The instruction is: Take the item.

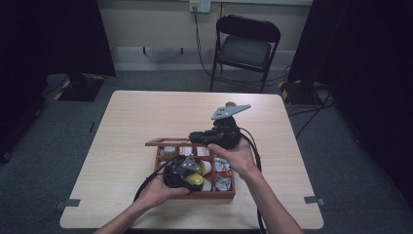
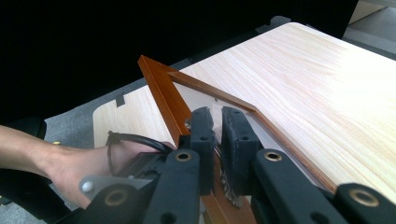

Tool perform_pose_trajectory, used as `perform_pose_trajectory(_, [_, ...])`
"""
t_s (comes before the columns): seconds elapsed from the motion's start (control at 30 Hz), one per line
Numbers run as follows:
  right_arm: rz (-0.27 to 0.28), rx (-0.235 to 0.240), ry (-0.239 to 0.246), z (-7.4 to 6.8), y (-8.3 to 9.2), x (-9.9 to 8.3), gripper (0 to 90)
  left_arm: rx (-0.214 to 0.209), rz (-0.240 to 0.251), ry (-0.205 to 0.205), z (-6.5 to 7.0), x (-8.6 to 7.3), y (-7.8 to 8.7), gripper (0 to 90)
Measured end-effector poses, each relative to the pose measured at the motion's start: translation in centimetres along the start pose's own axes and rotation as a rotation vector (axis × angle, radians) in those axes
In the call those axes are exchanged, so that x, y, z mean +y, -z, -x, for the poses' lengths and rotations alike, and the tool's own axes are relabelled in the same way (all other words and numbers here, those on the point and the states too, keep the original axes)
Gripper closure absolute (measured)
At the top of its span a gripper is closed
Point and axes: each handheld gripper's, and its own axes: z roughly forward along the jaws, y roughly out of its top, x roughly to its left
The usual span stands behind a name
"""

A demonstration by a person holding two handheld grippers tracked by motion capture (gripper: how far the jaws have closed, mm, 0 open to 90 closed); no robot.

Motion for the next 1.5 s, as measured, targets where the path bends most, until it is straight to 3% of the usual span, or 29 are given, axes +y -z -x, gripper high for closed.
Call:
perform_pose_trajectory(0.17, [0.000, 0.000, 0.000, 0.0, 0.0, 0.0, 83.2, 0.010, 0.012, 0.008, -0.1, -0.1, 0.2, 39.9])
perform_pose_trajectory(0.5, [0.000, -0.001, -0.001, 0.0, 0.0, 0.0, 82.8, 0.010, 0.100, 0.020, 0.4, -0.6, 2.1, 39.9])
perform_pose_trajectory(0.6, [-0.001, -0.007, 0.001, 0.0, 0.0, 0.0, 82.5, 0.000, 0.116, 0.007, 0.5, -0.8, 2.9, 39.9])
perform_pose_trajectory(0.73, [-0.006, -0.008, 0.002, -0.1, 0.0, 0.0, 82.1, -0.003, 0.117, 0.014, 0.5, -1.1, 3.4, 39.9])
perform_pose_trajectory(0.97, [-0.012, -0.001, 0.000, -0.1, -0.1, 0.0, 82.4, -0.002, 0.192, 0.038, 0.8, -1.6, 5.2, 39.9])
perform_pose_trajectory(1.3, [-0.010, 0.002, 0.000, -0.1, -0.1, 0.0, 82.7, 0.000, 0.221, 0.025, 1.2, -3.1, 7.0, 39.9])
perform_pose_trajectory(1.5, [-0.010, 0.003, 0.000, 0.0, 0.0, 0.0, 82.8, 0.001, 0.262, 0.068, 0.9, -4.3, 8.0, 39.9])
